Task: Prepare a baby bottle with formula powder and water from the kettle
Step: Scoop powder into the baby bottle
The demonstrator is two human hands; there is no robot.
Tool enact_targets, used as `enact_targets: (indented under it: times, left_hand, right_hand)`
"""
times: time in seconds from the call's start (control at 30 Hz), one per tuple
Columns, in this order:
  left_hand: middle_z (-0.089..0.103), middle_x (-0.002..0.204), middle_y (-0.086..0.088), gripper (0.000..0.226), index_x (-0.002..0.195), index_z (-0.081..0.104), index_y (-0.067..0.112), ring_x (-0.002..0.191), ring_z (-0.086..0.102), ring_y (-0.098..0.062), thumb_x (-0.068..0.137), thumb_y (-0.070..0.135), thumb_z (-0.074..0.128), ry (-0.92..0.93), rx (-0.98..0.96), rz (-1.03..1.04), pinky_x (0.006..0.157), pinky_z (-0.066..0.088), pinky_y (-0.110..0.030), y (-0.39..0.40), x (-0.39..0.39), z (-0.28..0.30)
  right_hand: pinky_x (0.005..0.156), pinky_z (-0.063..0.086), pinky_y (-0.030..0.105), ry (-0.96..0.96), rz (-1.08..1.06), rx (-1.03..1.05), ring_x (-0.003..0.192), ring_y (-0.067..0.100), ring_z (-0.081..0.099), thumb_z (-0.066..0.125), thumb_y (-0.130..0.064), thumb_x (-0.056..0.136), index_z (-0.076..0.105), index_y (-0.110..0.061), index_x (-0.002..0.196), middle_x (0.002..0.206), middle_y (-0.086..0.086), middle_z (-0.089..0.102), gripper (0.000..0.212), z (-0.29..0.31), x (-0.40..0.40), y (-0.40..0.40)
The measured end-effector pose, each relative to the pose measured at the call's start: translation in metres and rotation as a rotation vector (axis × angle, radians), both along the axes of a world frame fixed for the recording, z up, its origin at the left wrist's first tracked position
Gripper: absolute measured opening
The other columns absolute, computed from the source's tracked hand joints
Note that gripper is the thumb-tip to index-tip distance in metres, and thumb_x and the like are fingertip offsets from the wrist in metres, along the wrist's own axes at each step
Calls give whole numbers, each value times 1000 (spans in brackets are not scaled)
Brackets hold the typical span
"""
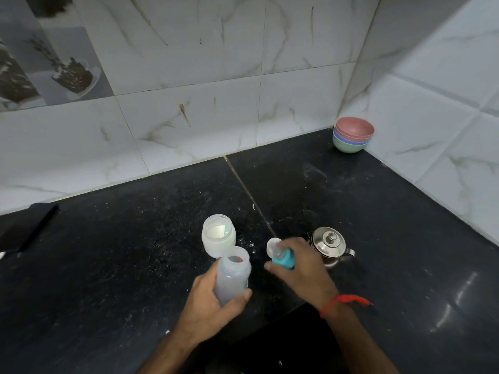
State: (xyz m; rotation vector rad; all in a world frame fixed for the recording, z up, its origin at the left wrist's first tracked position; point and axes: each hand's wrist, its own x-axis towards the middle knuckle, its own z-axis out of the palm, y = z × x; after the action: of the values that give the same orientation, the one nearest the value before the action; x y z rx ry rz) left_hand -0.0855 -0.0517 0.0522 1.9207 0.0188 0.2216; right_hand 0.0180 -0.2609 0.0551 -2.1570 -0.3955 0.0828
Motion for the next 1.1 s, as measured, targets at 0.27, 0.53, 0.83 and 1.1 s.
enact_targets:
  times: [0.27,0.53,0.83,1.1]
  left_hand:
    - [76,92,14,43,109,67,27,80,72,-6,74,47,79,27,15,45,69,54,-14,18,-17,-9]
    - [77,102,5,42,113,66,33,91,73,-17,77,43,84,37,14,26,78,59,-28,16,-19,-16]
    - [74,107,8,44,115,66,25,98,72,-20,80,45,85,58,11,48,79,59,-28,14,-12,-19]
    - [72,106,16,43,114,64,29,96,71,-13,80,43,86,58,28,45,77,54,-16,14,-8,-13]
  right_hand:
    - [99,50,34,168,-44,-370,120,27,57,78,-37,88,51,-18,138,134,8,42,60,-75,-7,34]
    - [81,52,34,96,-116,-258,105,21,59,77,-45,87,49,-22,123,120,-1,42,52,-81,-8,40]
    - [103,50,43,-33,-308,-161,132,30,48,72,-27,94,41,-9,148,145,13,39,65,-86,21,27]
    - [103,45,40,46,-246,-134,125,33,55,78,-22,89,54,-8,138,136,12,58,56,-95,43,28]
